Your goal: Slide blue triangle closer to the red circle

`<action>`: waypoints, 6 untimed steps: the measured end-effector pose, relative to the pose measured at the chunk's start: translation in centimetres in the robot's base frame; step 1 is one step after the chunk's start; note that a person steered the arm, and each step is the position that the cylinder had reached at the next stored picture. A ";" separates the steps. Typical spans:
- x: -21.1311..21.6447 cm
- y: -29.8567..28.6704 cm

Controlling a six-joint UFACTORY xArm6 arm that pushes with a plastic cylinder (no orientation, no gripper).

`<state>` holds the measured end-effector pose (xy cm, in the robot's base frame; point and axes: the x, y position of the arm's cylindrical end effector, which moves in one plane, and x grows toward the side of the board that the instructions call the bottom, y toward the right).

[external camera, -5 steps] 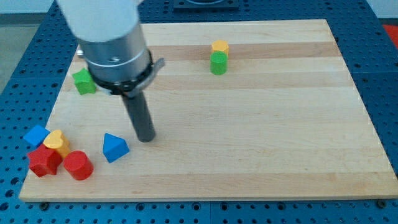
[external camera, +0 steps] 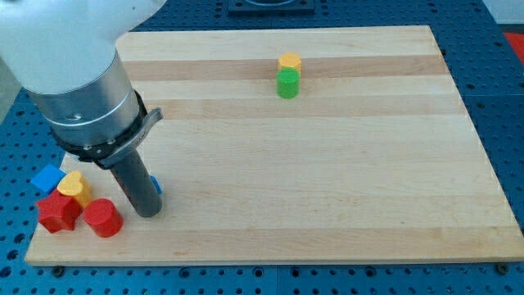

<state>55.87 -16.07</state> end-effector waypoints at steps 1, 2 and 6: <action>-0.3 1.9; -2.3 3.5; -3.6 0.4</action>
